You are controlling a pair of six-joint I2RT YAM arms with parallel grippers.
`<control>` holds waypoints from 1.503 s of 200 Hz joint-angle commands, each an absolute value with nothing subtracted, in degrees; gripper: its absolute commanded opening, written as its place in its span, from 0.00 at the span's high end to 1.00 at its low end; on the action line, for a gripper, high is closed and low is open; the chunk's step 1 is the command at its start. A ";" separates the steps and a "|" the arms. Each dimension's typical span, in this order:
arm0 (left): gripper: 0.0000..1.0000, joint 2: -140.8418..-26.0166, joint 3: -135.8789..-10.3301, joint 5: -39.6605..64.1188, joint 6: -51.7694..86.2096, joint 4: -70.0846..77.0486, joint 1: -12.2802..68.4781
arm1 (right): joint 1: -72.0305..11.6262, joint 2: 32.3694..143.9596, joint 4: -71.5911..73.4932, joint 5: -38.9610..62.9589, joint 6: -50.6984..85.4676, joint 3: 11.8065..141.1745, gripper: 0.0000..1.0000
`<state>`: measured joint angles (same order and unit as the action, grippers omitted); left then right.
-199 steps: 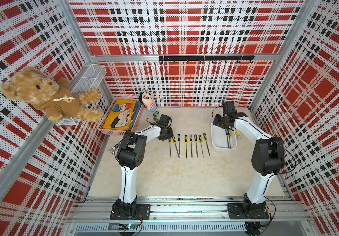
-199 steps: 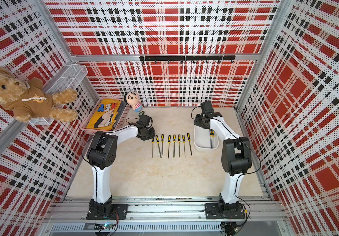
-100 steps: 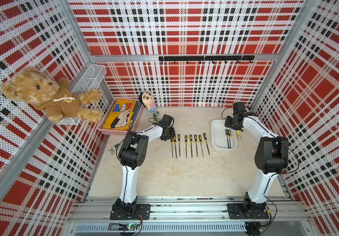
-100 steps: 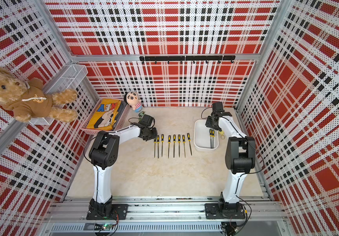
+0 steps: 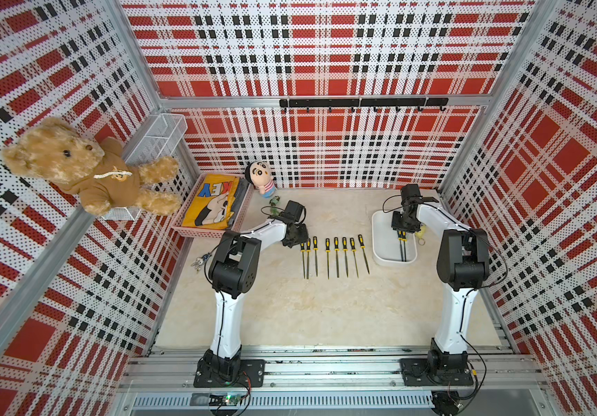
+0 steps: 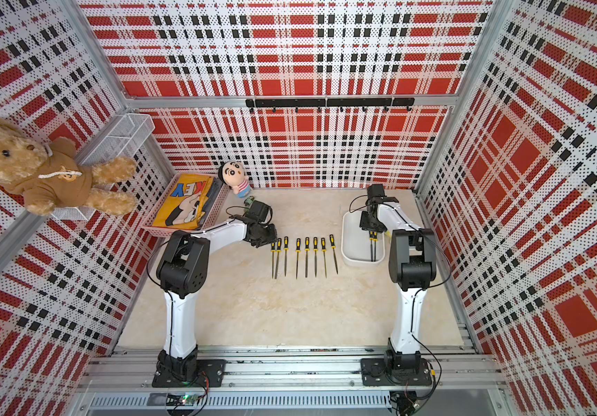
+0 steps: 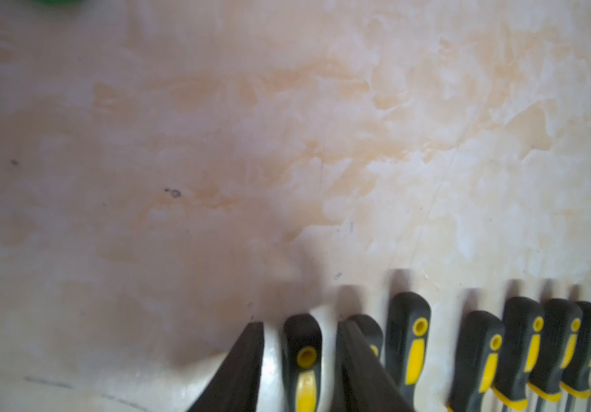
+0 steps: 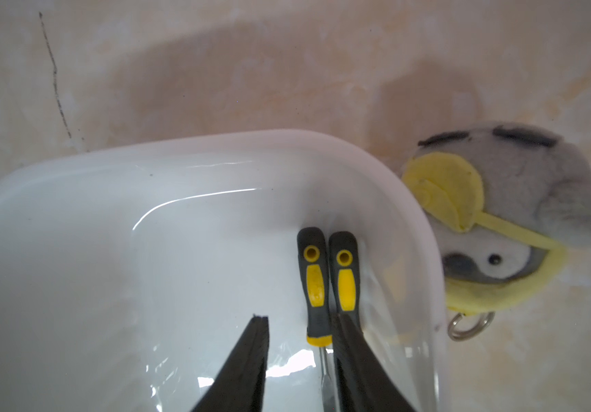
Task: Take the file tool out of the storage box
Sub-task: Adjust the file tool at the center of the board, then pick up the file tool from the storage box.
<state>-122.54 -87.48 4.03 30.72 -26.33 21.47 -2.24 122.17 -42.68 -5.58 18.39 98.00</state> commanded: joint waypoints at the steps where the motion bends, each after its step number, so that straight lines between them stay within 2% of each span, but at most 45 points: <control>1: 0.56 -121.74 -89.11 3.78 29.71 -27.11 20.70 | -2.47 124.38 -43.55 -7.24 17.58 98.79 0.62; 54: 0.55 -121.12 -90.31 4.48 28.62 -27.08 19.73 | -2.50 126.89 -43.47 -6.73 17.67 98.97 0.63; 100: 0.55 -122.64 -92.52 5.72 27.62 -27.13 18.90 | -3.62 127.27 -42.41 -5.67 17.76 97.75 0.69; 169: 0.54 -122.73 -92.38 6.21 26.64 -27.07 18.38 | -3.76 129.23 -43.33 -4.56 17.58 97.55 0.72; 176: 0.54 -122.55 -92.34 6.62 26.33 -26.85 18.28 | -3.78 129.11 -43.26 -4.17 17.58 97.34 0.76; 197: 0.54 -121.60 -91.73 9.83 25.50 -25.21 17.70 | -3.73 126.06 -41.02 -1.82 18.46 95.47 1.00; 207: 0.54 -120.61 -90.85 13.94 25.23 -22.74 17.20 | -3.80 123.39 -39.14 -0.18 18.46 94.30 1.00; 233: 0.54 -118.23 -89.29 28.11 24.32 -14.98 15.58 | -3.65 115.96 -35.16 8.82 16.61 93.40 1.00; 265: 0.54 -115.34 -90.02 39.83 23.41 -7.27 14.81 | -3.69 108.72 -28.77 31.27 14.30 93.28 1.00; 288: 0.53 -112.99 -86.09 49.05 33.05 8.23 14.64 | -4.10 107.56 -23.37 48.86 17.27 93.33 1.00; 300: 0.52 -111.77 -82.01 52.70 42.71 22.74 14.66 | -5.54 108.28 -22.35 54.23 18.49 93.85 1.00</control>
<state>-116.05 -87.39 39.55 29.41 -2.83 14.66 -3.51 108.31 -28.53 33.78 16.45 93.19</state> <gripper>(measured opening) 0.473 0.151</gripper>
